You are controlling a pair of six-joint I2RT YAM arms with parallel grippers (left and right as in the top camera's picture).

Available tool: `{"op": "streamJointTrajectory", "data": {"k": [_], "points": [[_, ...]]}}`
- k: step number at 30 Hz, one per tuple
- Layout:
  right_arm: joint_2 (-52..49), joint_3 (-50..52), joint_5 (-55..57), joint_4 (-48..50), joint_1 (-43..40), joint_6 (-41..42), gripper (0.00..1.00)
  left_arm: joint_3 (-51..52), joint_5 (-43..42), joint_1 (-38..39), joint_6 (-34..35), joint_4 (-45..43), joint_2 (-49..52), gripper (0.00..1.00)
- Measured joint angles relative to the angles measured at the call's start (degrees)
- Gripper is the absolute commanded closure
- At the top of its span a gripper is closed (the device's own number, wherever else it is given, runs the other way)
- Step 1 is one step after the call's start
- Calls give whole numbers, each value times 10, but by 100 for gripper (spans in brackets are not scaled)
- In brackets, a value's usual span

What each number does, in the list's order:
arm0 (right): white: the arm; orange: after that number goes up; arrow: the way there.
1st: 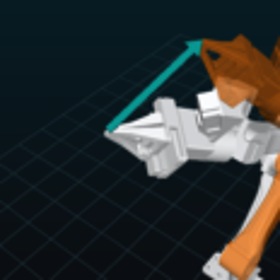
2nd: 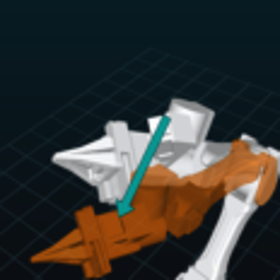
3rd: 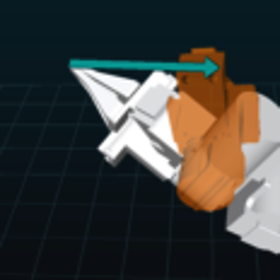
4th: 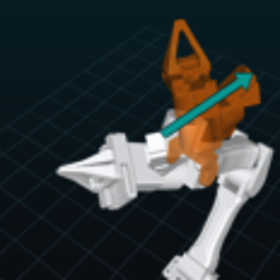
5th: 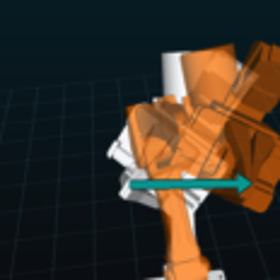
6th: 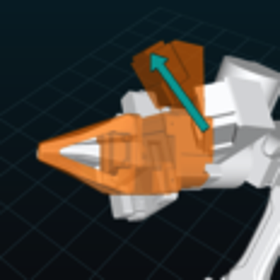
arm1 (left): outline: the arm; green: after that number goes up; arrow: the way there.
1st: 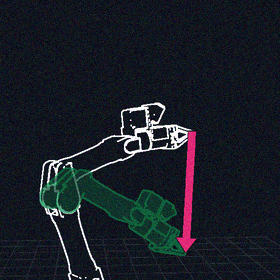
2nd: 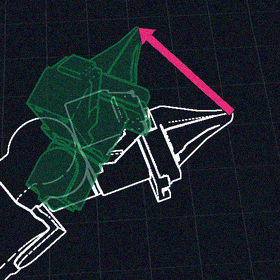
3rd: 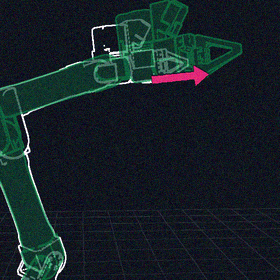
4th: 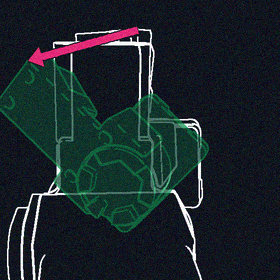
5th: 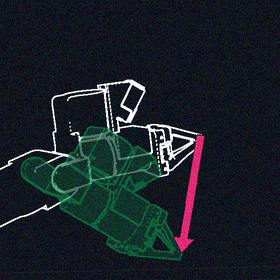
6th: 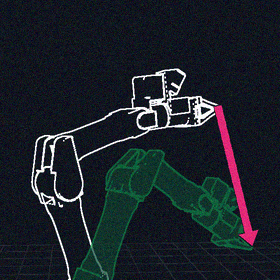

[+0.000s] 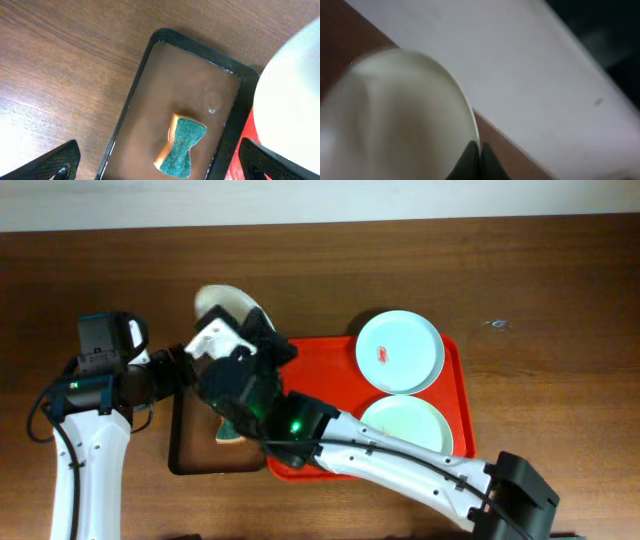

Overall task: Clean dirty plates on tray and stack at the side
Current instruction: 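Lift the white plate with right gripper and carry it right, then set the white plate on the table right of the tray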

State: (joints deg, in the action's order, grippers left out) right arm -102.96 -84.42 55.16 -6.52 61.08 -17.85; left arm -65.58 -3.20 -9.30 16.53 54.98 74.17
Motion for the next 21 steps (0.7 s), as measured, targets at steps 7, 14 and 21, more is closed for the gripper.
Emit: {"op": "streamJointTrajectory", "data": {"k": [7, 14, 21], "points": [[14, 0, -331, -199, -186, 404, 96, 0, 0, 0, 0, 0, 0, 1], [73, -2, -787, -412, -620, 468, 96, 0, 0, 0, 0, 0, 0, 1], [73, -1, -791, -576, -728, 308, 48, 0, 0, 0, 0, 0, 0, 1]]}}
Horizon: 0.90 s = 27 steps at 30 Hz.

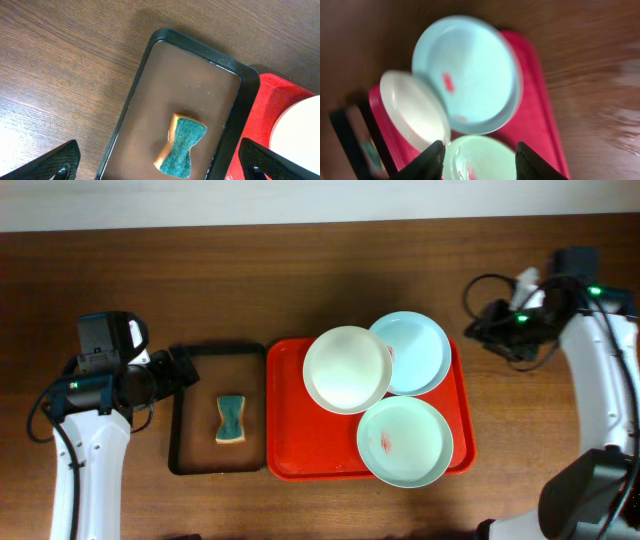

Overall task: Clean dirty plates on tray and stack at the side
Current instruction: 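Set the white plate on the table right of the tray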

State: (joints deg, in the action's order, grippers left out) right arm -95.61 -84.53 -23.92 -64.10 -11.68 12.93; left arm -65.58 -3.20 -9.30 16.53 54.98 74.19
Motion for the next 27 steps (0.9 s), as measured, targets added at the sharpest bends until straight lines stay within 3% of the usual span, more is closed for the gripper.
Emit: {"op": "streamJointTrajectory", "data": {"k": [4, 7, 11, 13, 18, 22, 24, 27], "points": [[-24, 0, 90, 0, 224, -24, 43, 0, 0, 0, 0, 0, 0, 1], [-93, 1, 183, 15, 309, -3, 48, 0, 0, 0, 0, 0, 0, 1], [-149, 1, 218, 54, 313, 6, 58, 0, 0, 0, 0, 0, 0, 1], [-160, 1, 229, 61, 313, 6, 73, 0, 0, 0, 0, 0, 0, 1], [-166, 1, 237, 76, 313, 8, 74, 0, 0, 0, 0, 0, 0, 1], [-166, 1, 239, 82, 313, 20, 82, 0, 0, 0, 0, 0, 0, 1], [-166, 1, 239, 83, 313, 28, 94, 0, 0, 0, 0, 0, 0, 1], [-166, 1, 239, 87, 313, 36, 96, 0, 0, 0, 0, 0, 0, 1]]}}
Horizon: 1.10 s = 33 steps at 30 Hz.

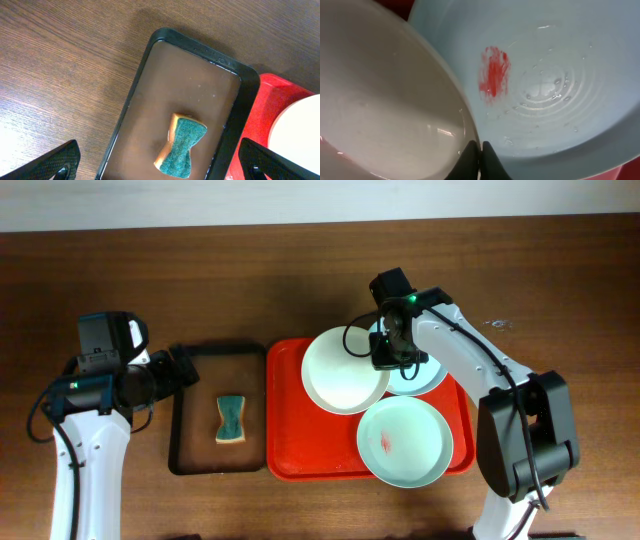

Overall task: Clean dirty plates on tray and stack at the side
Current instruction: 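Set the white plate on the table right of the tray, then move right gripper to the lower pale blue plate and grip its rim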

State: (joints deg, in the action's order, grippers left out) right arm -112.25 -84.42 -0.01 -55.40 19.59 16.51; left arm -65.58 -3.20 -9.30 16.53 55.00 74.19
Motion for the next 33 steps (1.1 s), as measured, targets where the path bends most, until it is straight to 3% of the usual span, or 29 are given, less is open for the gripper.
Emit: {"op": "streamJointTrajectory", "data": {"k": [5, 9, 13, 16, 21, 25, 26, 27, 33], "points": [[8, -12, -64, 2, -1, 0, 96, 0, 0, 0, 0, 0, 0, 1], [85, -17, -115, 2, -42, 0, 96, 0, 0, 0, 0, 0, 0, 1], [106, -20, -271, -9, -211, 0, 96, 0, 0, 0, 0, 0, 0, 1], [106, -21, -315, -53, -362, 0, 96, 0, 0, 0, 0, 0, 0, 1], [106, -14, -249, -86, -530, -7, 96, 0, 0, 0, 0, 0, 0, 1], [109, 88, -187, -11, -590, -7, 96, 0, 0, 0, 0, 0, 0, 1], [110, 127, -182, 29, -591, -7, 78, 0, 0, 0, 0, 0, 0, 1], [110, 146, -180, 40, -591, -7, 69, 0, 0, 0, 0, 0, 0, 1], [110, 164, -176, 46, -550, -32, 57, 0, 0, 0, 0, 0, 0, 1]]}}
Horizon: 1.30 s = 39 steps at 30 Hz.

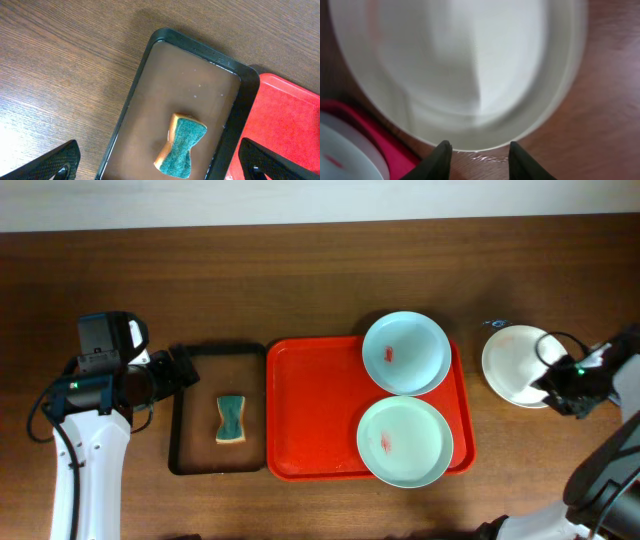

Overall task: Clean dirty plates on tray and stack at the side
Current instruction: 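Move right gripper to the lower pale blue plate and grip its rim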

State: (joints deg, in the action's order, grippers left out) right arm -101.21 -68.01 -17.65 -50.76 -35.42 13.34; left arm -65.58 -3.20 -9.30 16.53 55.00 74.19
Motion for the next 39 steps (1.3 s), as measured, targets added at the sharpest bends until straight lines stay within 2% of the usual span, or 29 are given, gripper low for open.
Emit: {"op": "streamJointTrajectory", "data": {"k": [2, 5, 11, 14, 20, 21, 25, 28, 30, 31, 32, 35, 37, 39], "points": [[0, 0, 2, -6, 63, -29, 54, 0, 0, 0, 0, 0, 0, 1], [0, 0, 0, -44, 164, -66, 54, 0, 0, 0, 0, 0, 0, 1], [0, 4, 12, -203, 229, -81, 54, 0, 0, 0, 0, 0, 0, 1], [0, 32, 24, -195, 272, -83, 56, 0, 0, 0, 0, 0, 0, 1], [1, 104, 28, -146, 303, -80, 79, 0, 0, 0, 0, 0, 0, 1], [1, 109, 28, -140, 307, -79, 94, 0, 0, 0, 0, 0, 0, 1], [1, 112, 24, -134, 348, -78, 96, 0, 0, 0, 0, 0, 0, 1], [1, 113, -56, -76, 426, -73, 96, 0, 0, 0, 0, 0, 0, 1], [0, 118, -79, 39, 487, 26, 96, 0, 0, 0, 0, -1, 0, 1], [0, 119, -83, 108, 544, 70, 95, 0, 0, 0, 0, 0, 0, 1], [0, 120, -71, 139, 560, 100, 91, 0, 0, 0, 0, 0, 0, 1], [0, 120, -17, 166, 610, 174, 63, 0, 0, 0, 0, 0, 0, 1], [0, 116, 1, 165, 611, 191, 55, 0, 0, 0, 0, 0, 0, 1], [0, 90, 7, 154, 611, 191, 54, 0, 0, 0, 0, 0, 0, 1]]}}
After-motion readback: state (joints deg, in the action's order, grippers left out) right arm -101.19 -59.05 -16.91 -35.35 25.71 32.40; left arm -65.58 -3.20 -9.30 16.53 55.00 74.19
